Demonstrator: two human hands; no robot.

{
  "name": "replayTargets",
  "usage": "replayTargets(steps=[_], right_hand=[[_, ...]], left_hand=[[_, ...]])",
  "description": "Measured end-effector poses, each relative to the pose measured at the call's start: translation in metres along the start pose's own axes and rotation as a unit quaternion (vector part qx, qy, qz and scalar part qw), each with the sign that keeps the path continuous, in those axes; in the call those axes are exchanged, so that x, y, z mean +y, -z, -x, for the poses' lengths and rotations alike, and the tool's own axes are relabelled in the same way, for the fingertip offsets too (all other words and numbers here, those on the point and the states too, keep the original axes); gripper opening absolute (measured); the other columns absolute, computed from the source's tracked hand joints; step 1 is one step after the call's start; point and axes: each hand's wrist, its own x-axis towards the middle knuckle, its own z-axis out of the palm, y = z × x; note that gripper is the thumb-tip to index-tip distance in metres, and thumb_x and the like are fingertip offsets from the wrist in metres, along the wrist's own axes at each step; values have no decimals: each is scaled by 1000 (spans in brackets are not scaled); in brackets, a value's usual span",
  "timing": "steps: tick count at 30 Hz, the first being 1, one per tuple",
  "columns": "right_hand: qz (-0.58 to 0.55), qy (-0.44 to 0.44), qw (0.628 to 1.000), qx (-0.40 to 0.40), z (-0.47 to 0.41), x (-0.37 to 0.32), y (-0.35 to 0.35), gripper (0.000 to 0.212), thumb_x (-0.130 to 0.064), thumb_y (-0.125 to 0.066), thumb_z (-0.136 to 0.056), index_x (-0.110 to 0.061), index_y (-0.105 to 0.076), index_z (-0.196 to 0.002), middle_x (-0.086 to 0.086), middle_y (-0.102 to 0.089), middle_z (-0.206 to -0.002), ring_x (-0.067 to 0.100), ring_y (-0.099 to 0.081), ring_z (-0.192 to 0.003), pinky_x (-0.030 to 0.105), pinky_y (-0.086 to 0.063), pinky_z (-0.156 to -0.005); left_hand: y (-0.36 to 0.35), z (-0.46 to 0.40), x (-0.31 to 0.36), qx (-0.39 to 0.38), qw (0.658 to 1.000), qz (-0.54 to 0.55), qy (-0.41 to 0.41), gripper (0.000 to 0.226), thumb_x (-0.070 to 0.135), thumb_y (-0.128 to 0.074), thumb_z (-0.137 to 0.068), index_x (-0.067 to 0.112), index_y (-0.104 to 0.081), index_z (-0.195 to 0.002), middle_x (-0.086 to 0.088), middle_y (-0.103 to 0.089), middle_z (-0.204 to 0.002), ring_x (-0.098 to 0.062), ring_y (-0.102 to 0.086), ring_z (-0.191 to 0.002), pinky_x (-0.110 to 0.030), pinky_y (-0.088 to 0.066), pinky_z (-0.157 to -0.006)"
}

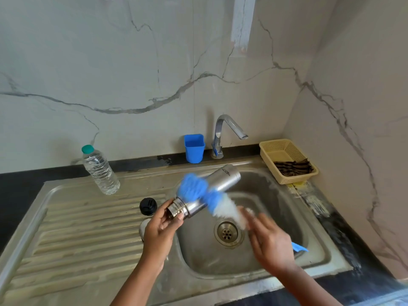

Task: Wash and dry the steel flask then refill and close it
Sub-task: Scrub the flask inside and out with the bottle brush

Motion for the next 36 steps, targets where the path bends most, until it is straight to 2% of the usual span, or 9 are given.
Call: replayTargets(steps=[2, 5, 12, 18, 21, 24, 27, 31, 36], right_hand=[[-4, 75, 997, -22, 5, -5, 1, 48, -29, -47, -93, -31, -51, -141, -10, -54, -90, 15, -59, -78, 27, -50, -57], [8, 68, 998, -2, 1, 4, 3, 45, -28, -46, -92, -30, -56, -136, -10, -54, -86, 16, -60, -76, 29, -49, -56], [51, -207, 977, 23, -14, 30, 9, 38, -30, -43, -98, -36, -56, -133, -7, -66, -105, 23, -66, -81, 30, -45, -54], [38, -15, 999, -8, -15, -8, 14, 39, -36, -39, -93, -35, -61, -126, -14, -63, -92, 12, -64, -75, 29, -48, -44], [51, -54, 997, -12, -24, -6, 12, 37, -38, -39, -95, -37, -60, -125, -13, -62, -94, 14, -65, -77, 29, -46, -47], [70, -191, 978, -32, -33, 19, 10, 36, -37, -39, -100, -40, -52, -133, -9, -65, -112, 21, -67, -90, 31, -46, -60], [102, -288, 950, -65, -33, 31, 15, 38, -39, -33, -102, -42, -47, -137, -4, -65, -121, 22, -65, -98, 30, -44, -65], [63, -271, 960, -34, -17, 13, 13, 41, -36, -37, -101, -39, -44, -142, -6, -59, -129, 23, -63, -101, 32, -47, -67], [-41, -246, 966, 65, 7, -5, 2, 40, -34, -39, -99, -38, -48, -139, -12, -59, -123, 21, -65, -93, 34, -50, -61]], left_hand=[[1, 2, -1, -6, 993, -106, -51, 42, 4, -71, -87, 28, -62, -120, 13, -75, -103, -7, -70, -99, -23, -53, -89], [-1, 6, 4, -6, 985, -145, -88, 47, 3, -68, -89, 38, -58, -119, 13, -74, -101, 0, -69, -97, -8, -50, -81], [8, 6, 5, -27, 979, -157, -123, 55, 8, -70, -87, 36, -55, -132, -1, -64, -131, -9, -64, -117, -18, -51, -95], [9, 5, 3, -38, 968, -205, -141, 56, 23, -70, -85, 58, -53, -126, 0, -62, -131, -12, -64, -117, -27, -55, -95], [8, 7, 0, -33, 976, -177, -121, 53, 19, -69, -87, 43, -56, -132, -2, -62, -133, -9, -65, -116, -23, -54, -94], [9, 9, 2, -30, 981, -153, -112, 51, 8, -68, -90, 29, -56, -135, -1, -63, -131, -4, -66, -111, -15, -53, -87], [12, 8, 1, -10, 984, -144, -103, 47, 10, -68, -90, 41, -61, -126, 3, -68, -120, -3, -68, -104, -17, -55, -81], [14, 3, -3, 36, 999, 0, -14, 38, 9, -67, -89, 28, -65, -123, -4, -73, -113, -16, -70, -105, -34, -58, -90], [18, 0, 2, 63, 978, 183, 74, 23, 14, -57, -94, 8, -63, -115, -14, -70, -106, -24, -70, -92, -27, -61, -75]])
